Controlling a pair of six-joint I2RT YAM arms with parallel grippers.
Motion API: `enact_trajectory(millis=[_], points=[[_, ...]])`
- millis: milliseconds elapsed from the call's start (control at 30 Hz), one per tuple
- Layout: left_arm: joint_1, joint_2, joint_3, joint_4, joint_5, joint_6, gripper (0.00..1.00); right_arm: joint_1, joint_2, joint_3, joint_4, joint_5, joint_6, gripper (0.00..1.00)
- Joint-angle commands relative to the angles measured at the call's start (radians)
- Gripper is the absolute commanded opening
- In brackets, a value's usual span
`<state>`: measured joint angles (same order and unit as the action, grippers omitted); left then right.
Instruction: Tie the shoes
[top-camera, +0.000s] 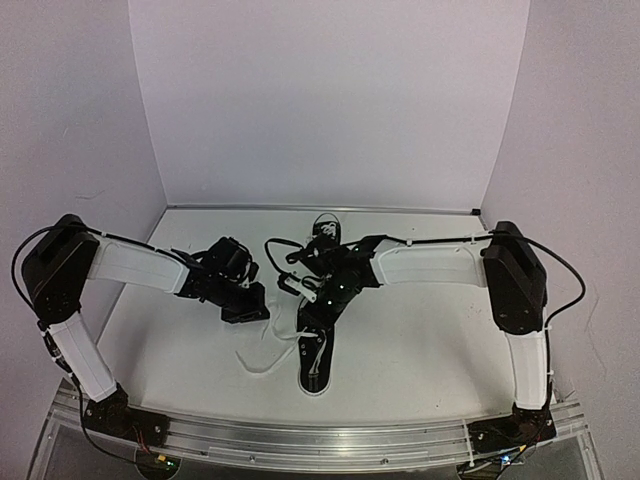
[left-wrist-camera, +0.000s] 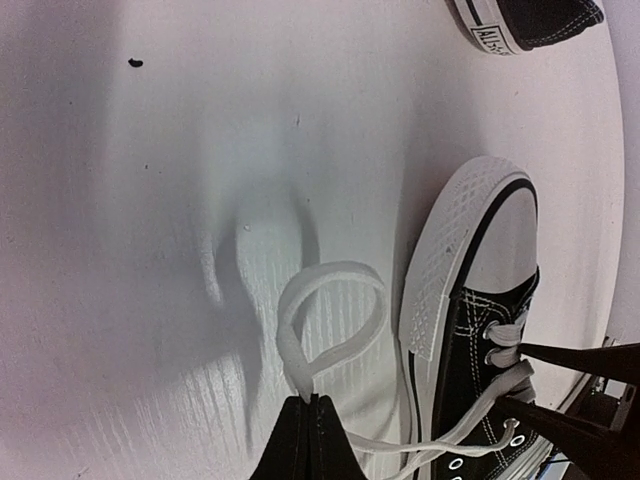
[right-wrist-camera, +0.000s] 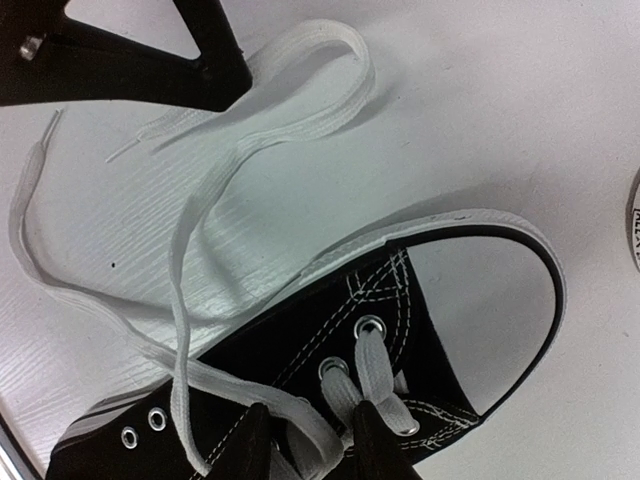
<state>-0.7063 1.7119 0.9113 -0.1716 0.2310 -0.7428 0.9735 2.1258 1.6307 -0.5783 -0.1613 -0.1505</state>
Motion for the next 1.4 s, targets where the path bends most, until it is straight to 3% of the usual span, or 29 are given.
enact_trajectory(millis=[0, 133, 333, 633, 733, 1100, 1367], points=[[-0.002, -0.051, -0.021, 0.064, 0.029, -0.024, 0.0, 0.011, -0.011, 0.03, -0.025, 0.054, -0.002, 0.18], [-0.002, -0.075, -0.041, 0.124, 0.049, -0.049, 0.0, 0.011, -0.057, 0.017, -0.017, 0.058, 0.01, 0.05], [-0.002, -0.099, -0.058, 0.2, 0.062, -0.085, 0.0, 0.011, -0.104, -0.015, 0.006, 0.036, 0.026, 0.0], [-0.002, -0.054, -0.102, 0.429, 0.134, -0.209, 0.0, 0.011, -0.149, -0.061, 0.041, 0.007, 0.055, 0.0], [-0.002, -0.017, -0.106, 0.506, 0.165, -0.252, 0.0, 0.01, -0.155, -0.071, 0.049, 0.008, 0.061, 0.04], [-0.003, -0.009, -0.11, 0.528, 0.159, -0.269, 0.0, 0.011, -0.161, -0.076, 0.049, 0.021, 0.062, 0.0], [-0.004, 0.066, -0.104, 0.675, 0.207, -0.367, 0.0, 0.011, -0.197, -0.103, 0.057, 0.022, 0.068, 0.0]])
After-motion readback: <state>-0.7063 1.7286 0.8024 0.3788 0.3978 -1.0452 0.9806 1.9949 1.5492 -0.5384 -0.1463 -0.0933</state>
